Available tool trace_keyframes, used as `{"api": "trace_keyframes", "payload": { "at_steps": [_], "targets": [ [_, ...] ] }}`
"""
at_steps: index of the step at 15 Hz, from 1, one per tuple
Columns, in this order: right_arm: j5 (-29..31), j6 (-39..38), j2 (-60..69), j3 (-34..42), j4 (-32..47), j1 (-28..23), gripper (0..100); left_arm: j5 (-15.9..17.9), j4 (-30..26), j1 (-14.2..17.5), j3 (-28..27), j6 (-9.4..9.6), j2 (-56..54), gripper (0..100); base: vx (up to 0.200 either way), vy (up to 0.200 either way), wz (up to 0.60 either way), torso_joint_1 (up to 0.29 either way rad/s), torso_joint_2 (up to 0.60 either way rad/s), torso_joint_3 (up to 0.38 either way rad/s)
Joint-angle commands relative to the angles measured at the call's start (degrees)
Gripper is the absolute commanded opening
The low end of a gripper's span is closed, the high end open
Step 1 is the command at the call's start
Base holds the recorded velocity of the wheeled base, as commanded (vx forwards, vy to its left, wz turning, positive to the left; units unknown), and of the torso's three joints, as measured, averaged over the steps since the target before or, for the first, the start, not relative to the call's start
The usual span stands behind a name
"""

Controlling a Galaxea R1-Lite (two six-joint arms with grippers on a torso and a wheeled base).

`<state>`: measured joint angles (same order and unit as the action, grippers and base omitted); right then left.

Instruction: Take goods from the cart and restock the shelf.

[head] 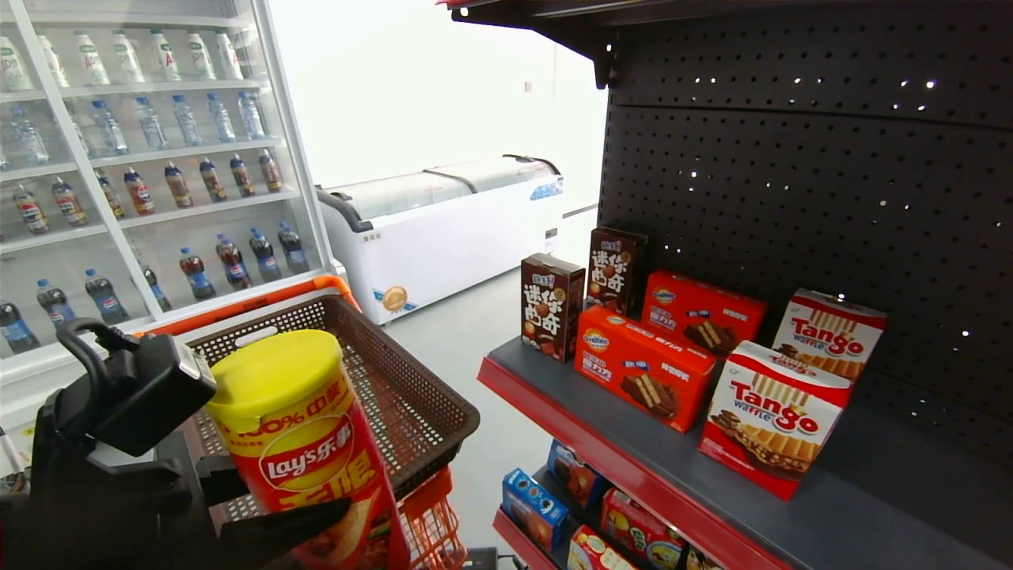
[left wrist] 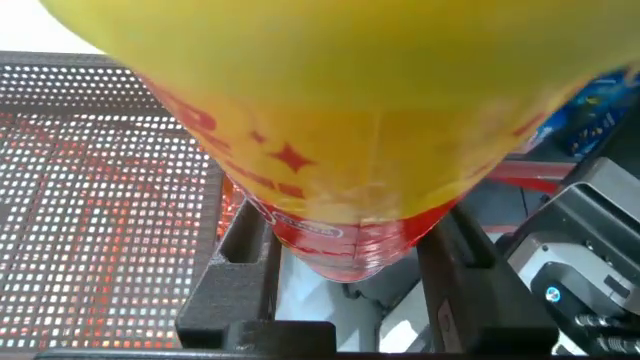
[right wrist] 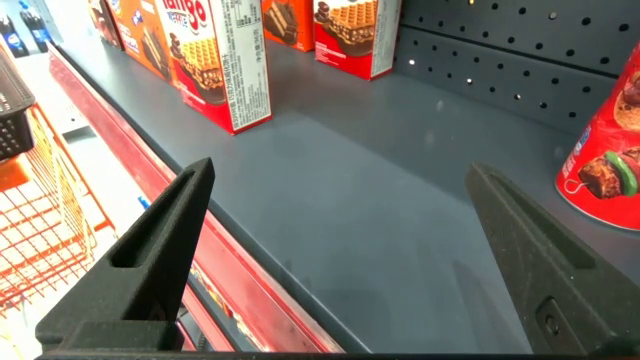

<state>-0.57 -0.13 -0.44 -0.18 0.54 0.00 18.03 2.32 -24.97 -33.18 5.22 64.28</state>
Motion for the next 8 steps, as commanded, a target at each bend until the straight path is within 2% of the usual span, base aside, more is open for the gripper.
{"api": "trace_keyframes", "payload": {
  "at_steps": [1,5,8],
  "targets": [
    [-0.04,-0.04,-0.09,0.01,-0.01,0.0,100,-0.01,0.06,-0.35,0.05,-0.03,0.14,0,0.0,0.0,0.0,0.0,0.0,0.0],
    [-0.04,0.05,-0.09,0.01,-0.01,0.0,100,-0.01,0.06,-0.35,-0.48,-0.03,0.14,0,0.0,0.0,0.0,0.0,0.0,0.0],
    [-0.04,0.05,-0.09,0.01,-0.01,0.0,100,-0.19,0.06,-0.26,-0.57,-0.03,0.23,0,0.0,0.0,-0.6,-0.001,0.01,0.002]
  ]
}}
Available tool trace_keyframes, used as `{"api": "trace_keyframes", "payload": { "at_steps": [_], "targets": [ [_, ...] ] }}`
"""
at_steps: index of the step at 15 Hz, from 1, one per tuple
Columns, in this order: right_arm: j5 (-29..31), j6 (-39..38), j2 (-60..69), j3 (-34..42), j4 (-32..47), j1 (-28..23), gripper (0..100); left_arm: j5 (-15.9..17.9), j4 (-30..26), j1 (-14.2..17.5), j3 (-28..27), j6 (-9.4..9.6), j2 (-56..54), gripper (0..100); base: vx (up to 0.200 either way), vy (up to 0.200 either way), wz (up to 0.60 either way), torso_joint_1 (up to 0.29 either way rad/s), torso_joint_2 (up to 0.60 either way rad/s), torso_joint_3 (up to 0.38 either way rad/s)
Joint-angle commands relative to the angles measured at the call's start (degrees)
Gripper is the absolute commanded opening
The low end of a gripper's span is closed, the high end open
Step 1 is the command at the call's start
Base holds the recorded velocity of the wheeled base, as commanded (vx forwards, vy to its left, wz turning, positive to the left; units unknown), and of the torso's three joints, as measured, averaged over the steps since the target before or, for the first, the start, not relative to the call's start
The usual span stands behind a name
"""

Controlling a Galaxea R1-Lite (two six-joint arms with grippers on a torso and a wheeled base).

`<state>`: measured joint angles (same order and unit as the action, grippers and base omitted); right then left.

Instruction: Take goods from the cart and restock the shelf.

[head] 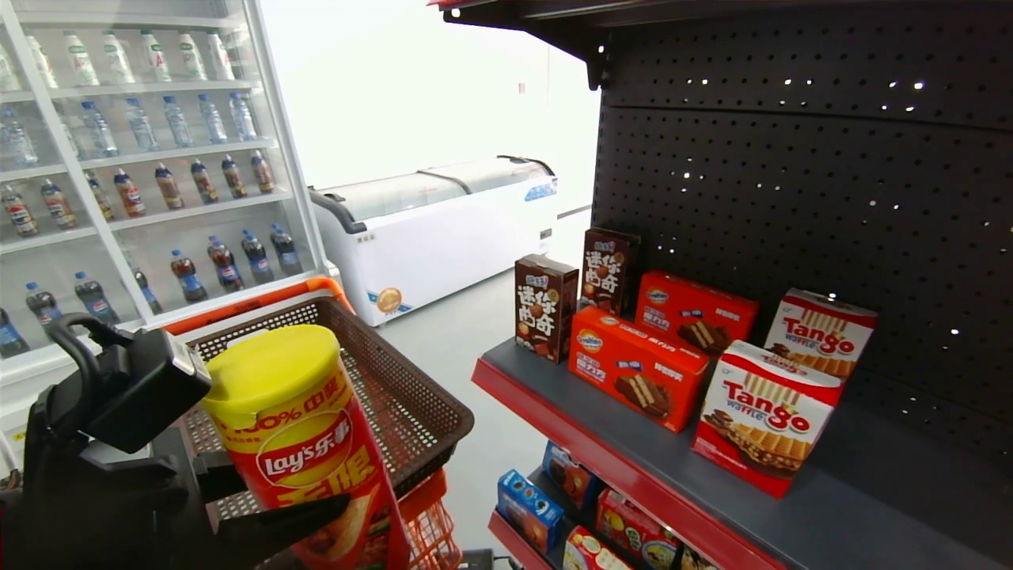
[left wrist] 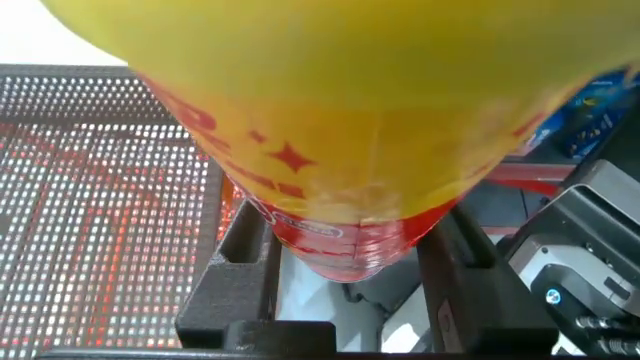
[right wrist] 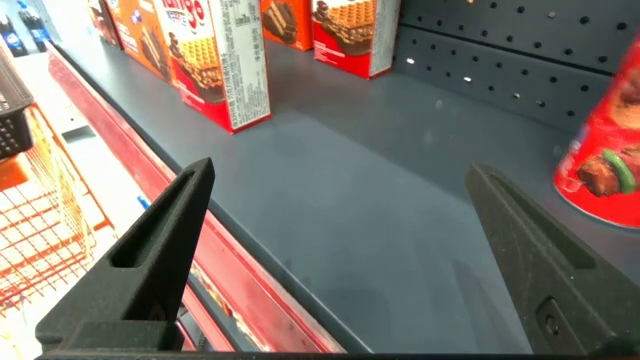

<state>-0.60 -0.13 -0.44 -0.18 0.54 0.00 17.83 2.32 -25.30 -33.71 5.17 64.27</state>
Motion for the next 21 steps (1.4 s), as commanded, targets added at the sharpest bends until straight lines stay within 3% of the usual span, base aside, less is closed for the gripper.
{"api": "trace_keyframes", "payload": {
  "at_steps": [1,7,11,17,21],
  "targets": [
    [-0.02,0.05,-0.09,0.01,-0.01,0.0,100,-0.08,0.06,0.07,-0.04,0.02,0.24,0,0.0,0.0,-0.6,-0.017,0.0,0.002],
    [-0.02,0.05,-0.09,0.01,-0.01,0.0,100,-0.87,0.14,-1.07,-2.33,0.02,0.59,0,0.0,0.0,-0.6,0.004,0.01,0.005],
    [-0.02,0.05,-0.09,0.01,-0.01,0.0,100,-2.01,0.14,-6.17,-9.01,0.02,4.81,0,0.0,0.0,-0.6,0.001,0.0,0.005],
    [-0.02,0.05,-0.09,0.01,-0.01,-0.09,100,-2.63,0.06,-7.66,-9.01,0.02,5.16,0,0.0,0.0,-0.6,0.002,0.0,0.002],
    [-0.02,0.05,-0.09,0.01,-0.01,0.0,100,-2.89,0.06,-7.66,-8.57,0.02,4.9,0,0.0,0.0,0.0,0.0,0.0,0.0]
  ]
}}
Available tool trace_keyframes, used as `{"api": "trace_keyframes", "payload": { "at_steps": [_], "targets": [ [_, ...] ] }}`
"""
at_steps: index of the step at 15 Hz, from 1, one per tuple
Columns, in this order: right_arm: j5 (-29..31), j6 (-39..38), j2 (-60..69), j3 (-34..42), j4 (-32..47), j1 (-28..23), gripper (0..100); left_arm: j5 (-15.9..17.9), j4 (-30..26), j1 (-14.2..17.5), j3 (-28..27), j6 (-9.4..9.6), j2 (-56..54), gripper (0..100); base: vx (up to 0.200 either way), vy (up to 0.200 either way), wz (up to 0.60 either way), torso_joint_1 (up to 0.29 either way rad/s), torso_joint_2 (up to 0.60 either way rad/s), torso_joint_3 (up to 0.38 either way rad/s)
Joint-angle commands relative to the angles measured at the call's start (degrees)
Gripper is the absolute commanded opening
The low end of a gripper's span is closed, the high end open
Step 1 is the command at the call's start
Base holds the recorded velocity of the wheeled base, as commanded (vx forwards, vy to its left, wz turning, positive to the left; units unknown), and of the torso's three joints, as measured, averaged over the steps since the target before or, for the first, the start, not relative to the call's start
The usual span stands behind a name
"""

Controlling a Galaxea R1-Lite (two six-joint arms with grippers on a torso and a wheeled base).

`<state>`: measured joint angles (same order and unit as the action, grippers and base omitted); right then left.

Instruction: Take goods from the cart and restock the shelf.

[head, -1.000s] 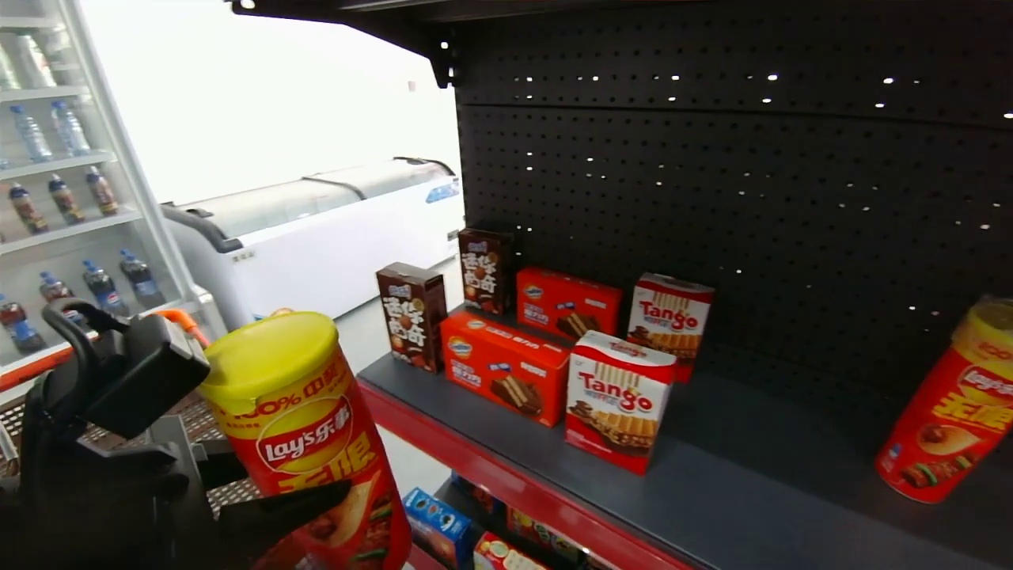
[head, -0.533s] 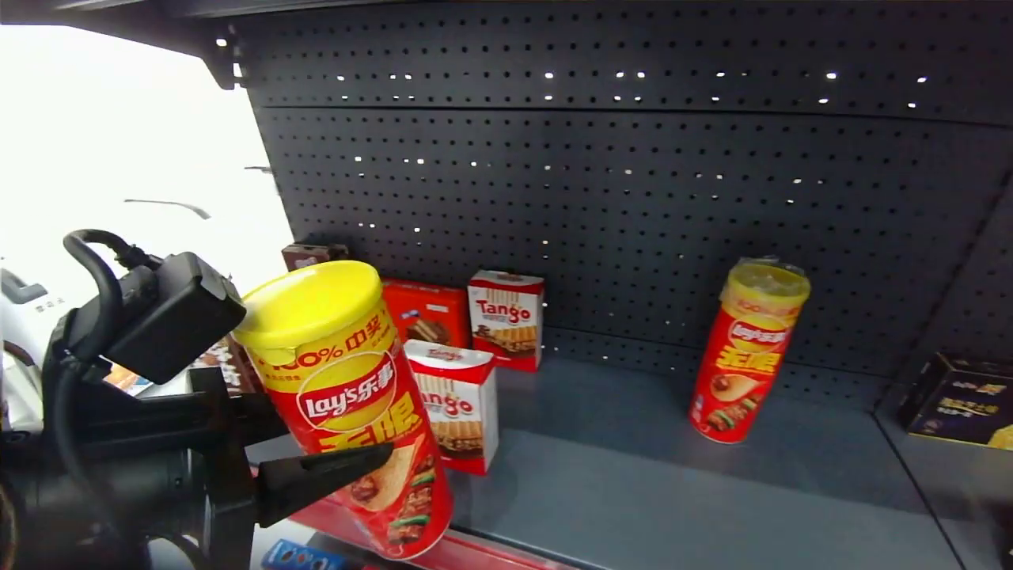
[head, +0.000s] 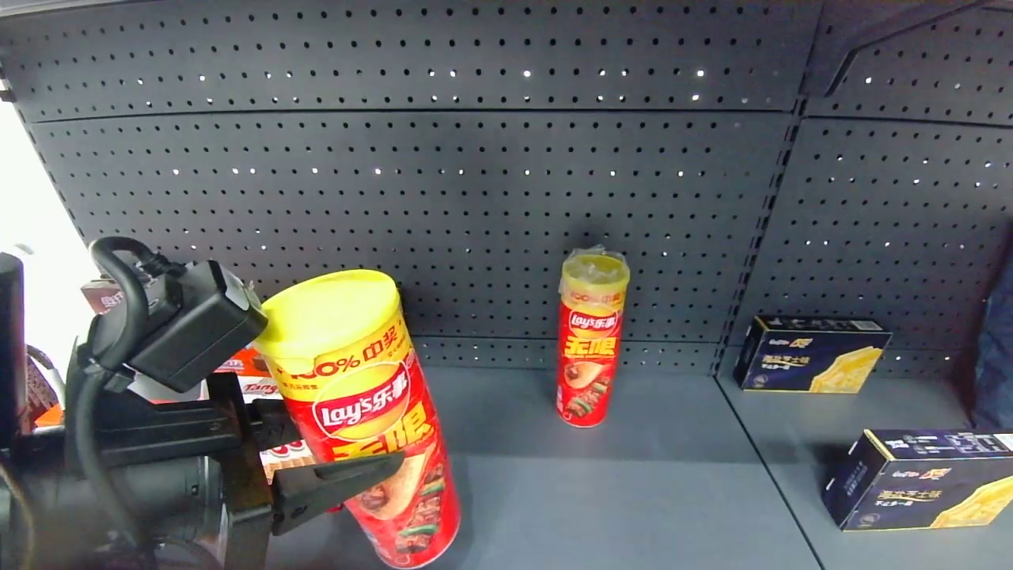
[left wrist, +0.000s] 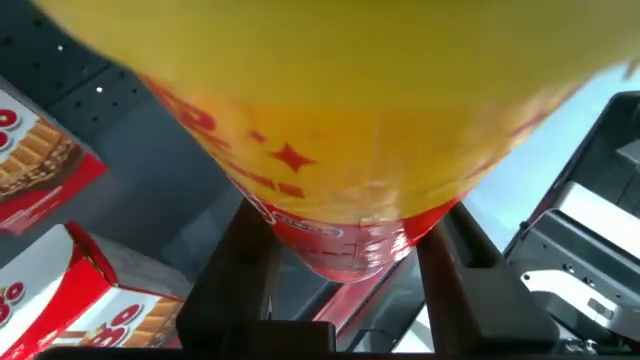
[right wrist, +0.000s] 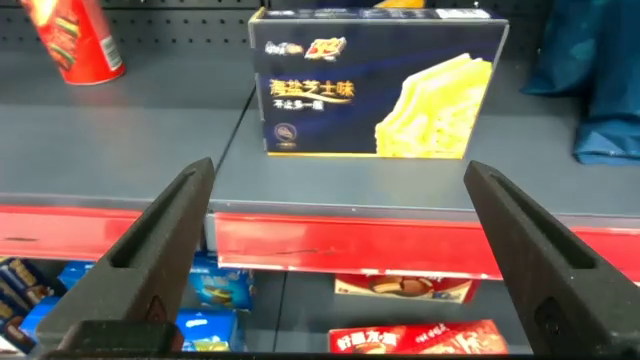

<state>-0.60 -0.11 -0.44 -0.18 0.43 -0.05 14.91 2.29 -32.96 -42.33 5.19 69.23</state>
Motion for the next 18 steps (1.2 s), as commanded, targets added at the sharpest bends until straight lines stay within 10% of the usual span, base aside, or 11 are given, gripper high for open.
{"api": "trace_keyframes", "payload": {
  "at_steps": [1,16,18],
  "targets": [
    [-0.02,-0.07,-0.09,0.01,0.1,0.05,100,-0.23,-0.01,0.0,0.05,-0.01,-0.15,0,0.0,0.0,0.0,0.0,0.0,0.0],
    [-0.11,0.81,-0.79,-0.61,0.1,-0.04,100,-1.55,0.43,0.53,1.98,-0.01,-1.47,0,0.0,0.0,-0.08,0.0,0.0,0.0],
    [-0.81,-3.14,-16.0,-17.13,0.63,0.22,100,-1.55,0.43,0.44,2.42,-0.01,-1.99,0,0.0,0.0,0.0,0.0,0.0,0.0]
  ]
}}
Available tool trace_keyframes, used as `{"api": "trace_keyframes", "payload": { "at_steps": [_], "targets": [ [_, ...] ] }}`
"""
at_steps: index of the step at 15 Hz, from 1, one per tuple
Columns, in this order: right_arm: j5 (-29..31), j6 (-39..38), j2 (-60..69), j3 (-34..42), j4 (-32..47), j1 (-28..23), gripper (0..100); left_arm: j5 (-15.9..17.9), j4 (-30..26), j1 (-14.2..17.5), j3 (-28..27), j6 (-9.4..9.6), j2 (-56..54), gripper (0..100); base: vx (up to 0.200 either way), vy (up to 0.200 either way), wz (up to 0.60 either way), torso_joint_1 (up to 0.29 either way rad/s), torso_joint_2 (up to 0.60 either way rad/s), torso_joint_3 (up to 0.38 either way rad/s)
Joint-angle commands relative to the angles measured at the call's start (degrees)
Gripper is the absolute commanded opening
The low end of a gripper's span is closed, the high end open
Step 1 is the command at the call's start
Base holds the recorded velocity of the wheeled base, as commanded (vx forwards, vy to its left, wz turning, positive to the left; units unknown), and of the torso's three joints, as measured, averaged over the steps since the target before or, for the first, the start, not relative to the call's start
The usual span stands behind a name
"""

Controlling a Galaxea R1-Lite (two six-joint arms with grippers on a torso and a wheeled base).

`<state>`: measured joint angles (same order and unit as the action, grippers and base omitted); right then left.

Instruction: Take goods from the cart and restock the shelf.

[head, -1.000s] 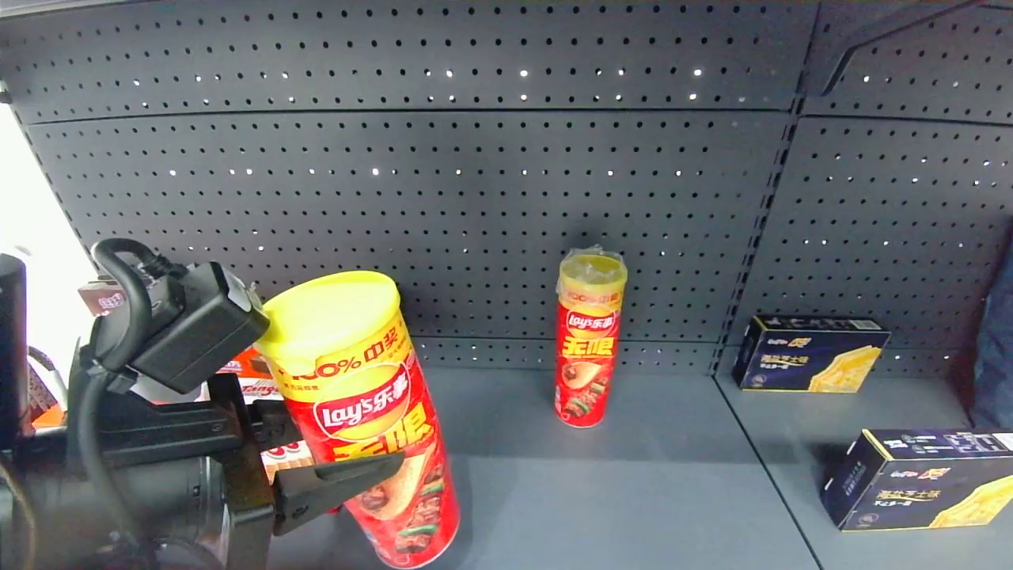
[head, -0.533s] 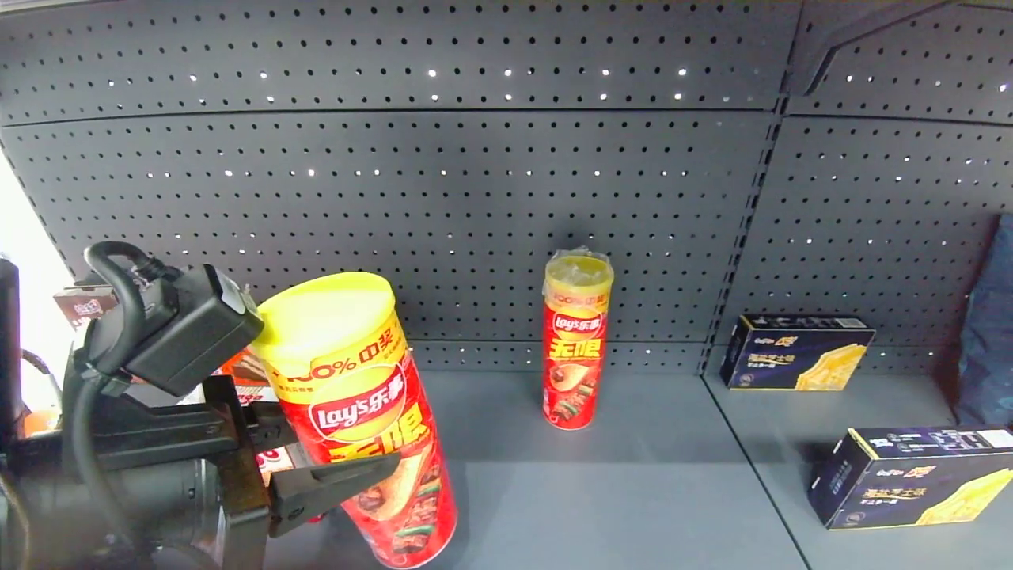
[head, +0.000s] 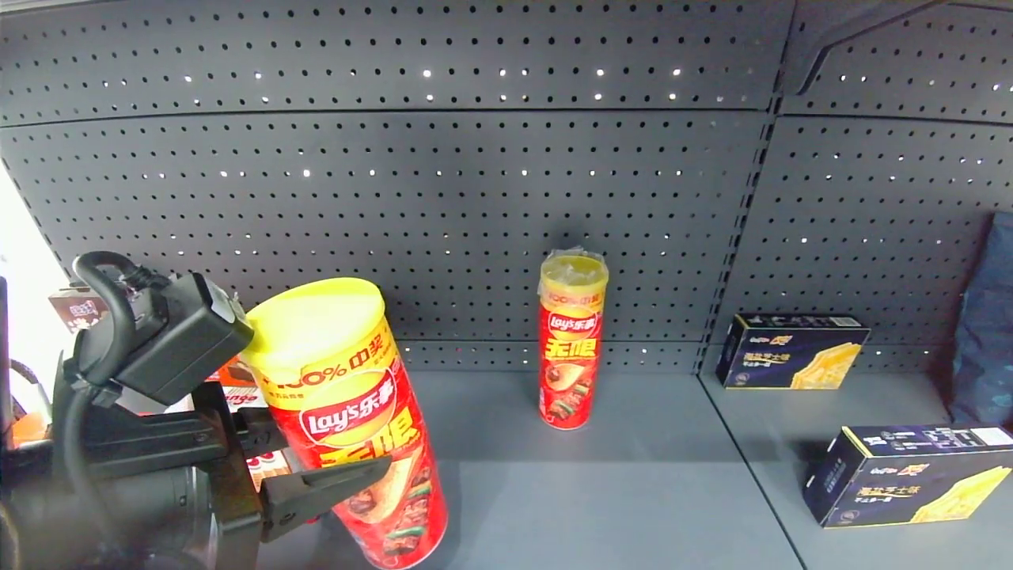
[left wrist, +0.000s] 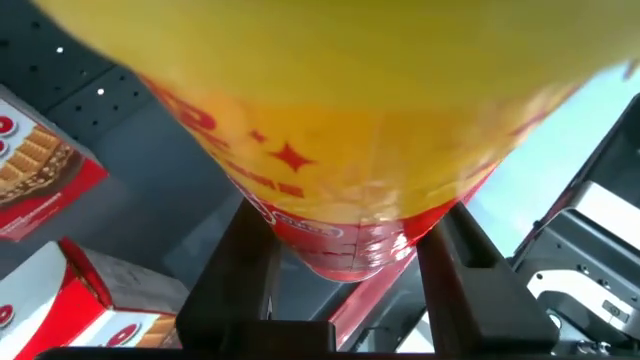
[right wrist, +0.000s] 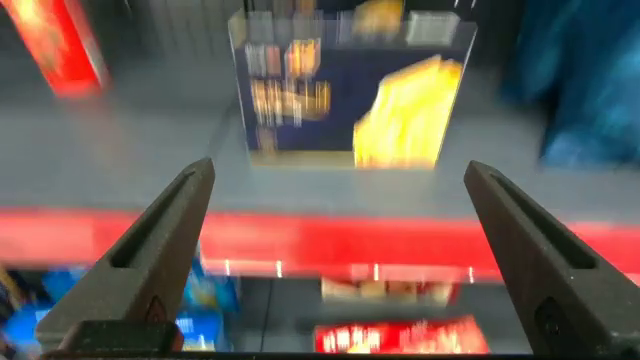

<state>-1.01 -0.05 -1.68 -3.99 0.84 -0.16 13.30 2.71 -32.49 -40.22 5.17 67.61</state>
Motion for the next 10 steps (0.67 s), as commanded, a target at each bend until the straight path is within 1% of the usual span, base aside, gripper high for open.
{"api": "trace_keyframes", "payload": {
  "at_steps": [1,2,3,4,5,6,7,8,9,10],
  "targets": [
    [-1.27,-3.82,-18.62,-16.49,-0.05,0.6,100,0.06,0.02,-0.03,0.4,0.02,-0.37,0,0.0,0.0,0.0,0.0,0.0,0.0],
    [-5.23,1.02,-20.11,-20.54,0.3,2.0,100,0.06,0.37,-0.03,1.02,0.02,-0.2,0,0.0,0.0,0.0,0.0,0.0,0.0],
    [-5.84,4.71,-22.66,-22.21,0.65,2.09,100,0.06,0.37,-0.12,1.19,0.02,-0.28,0,0.0,0.0,0.0,0.0,0.0,0.0],
    [-6.28,5.94,-25.83,-23.88,0.48,2.27,100,0.06,0.37,-0.03,1.37,0.02,-0.28,0,0.0,0.0,0.0,0.0,0.0,0.0],
    [-7.34,6.03,-28.29,-25.11,0.48,3.5,100,0.06,0.37,-0.03,1.37,0.02,-0.2,0,0.0,0.0,0.0,0.0,0.0,0.0],
    [-9.36,6.11,-30.49,-26.07,0.48,5.61,100,-0.03,0.37,-0.03,1.28,0.02,-0.28,0,0.0,0.0,0.0,0.0,0.0,0.0],
    [-10.24,6.11,-34.97,-28.18,0.48,10.09,100,-0.73,0.37,-0.03,1.11,0.02,-0.2,0,0.0,0.0,0.0,0.0,0.0,0.0],
    [-10.15,6.2,-37.69,-29.15,0.48,12.55,100,-1.17,0.37,-0.03,1.02,0.02,-0.2,0,0.0,0.0,0.0,0.0,0.0,0.0],
    [-9.89,6.55,-40.59,-29.94,0.39,14.57,100,-1.26,0.37,-0.03,0.93,0.02,-0.2,0,0.0,0.0,0.0,0.0,0.0,0.0],
    [-9.45,7.7,-42.35,-30.2,0.21,15.36,100,-1.35,0.37,-0.03,0.93,0.02,-0.2,0,0.0,0.0,0.0,0.0,0.0,0.0]
  ]
}}
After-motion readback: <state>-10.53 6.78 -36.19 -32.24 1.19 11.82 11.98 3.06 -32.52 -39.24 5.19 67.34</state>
